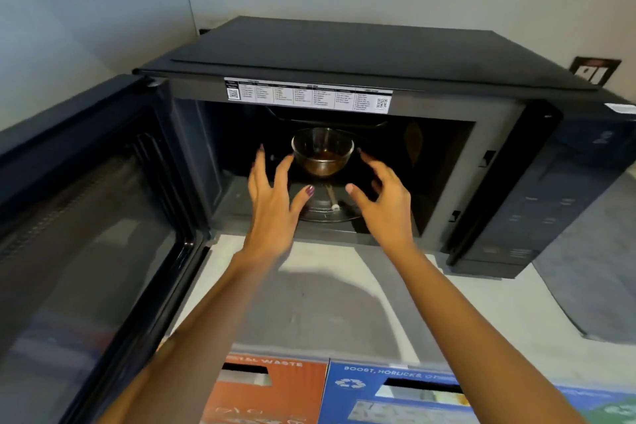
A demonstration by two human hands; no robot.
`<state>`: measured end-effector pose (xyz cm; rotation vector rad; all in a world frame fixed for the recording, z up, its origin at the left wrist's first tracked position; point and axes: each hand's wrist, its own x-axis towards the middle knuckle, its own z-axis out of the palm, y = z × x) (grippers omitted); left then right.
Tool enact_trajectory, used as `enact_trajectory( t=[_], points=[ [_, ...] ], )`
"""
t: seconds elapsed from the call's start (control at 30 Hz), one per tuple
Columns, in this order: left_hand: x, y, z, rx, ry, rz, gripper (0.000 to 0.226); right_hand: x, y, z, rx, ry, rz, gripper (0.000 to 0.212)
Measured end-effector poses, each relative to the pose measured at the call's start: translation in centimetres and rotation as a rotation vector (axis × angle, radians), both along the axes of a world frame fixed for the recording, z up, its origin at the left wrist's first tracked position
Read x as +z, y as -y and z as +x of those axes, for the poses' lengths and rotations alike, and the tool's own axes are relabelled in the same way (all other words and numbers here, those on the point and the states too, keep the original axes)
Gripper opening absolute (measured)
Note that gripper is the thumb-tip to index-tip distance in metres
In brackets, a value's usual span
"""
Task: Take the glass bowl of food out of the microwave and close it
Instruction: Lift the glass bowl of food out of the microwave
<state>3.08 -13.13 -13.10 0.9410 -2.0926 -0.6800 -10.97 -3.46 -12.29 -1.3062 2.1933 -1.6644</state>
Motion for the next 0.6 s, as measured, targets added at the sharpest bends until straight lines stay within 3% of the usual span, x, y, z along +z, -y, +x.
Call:
enact_trajectory(
  t=[0.2,0.33,0.6],
  points=[
    [0.5,3.6,-3.2,-0.110,-0.081,0.200,0.065,-0.1,4.2,-3.2,0.102,0.179,0.066,0.071],
    [0.0,5.6,-4.7,-0.155,-0.102,0.230,0.065,-0.3,6.0,-4.6,0.184,0.244,0.114,0.079],
    [-0.8,7.3,-5.7,-0.240,-0.237,0.376,0.072,-0.4,7.4,-4.8,0.286,0.408,0.045,0.070]
  ],
)
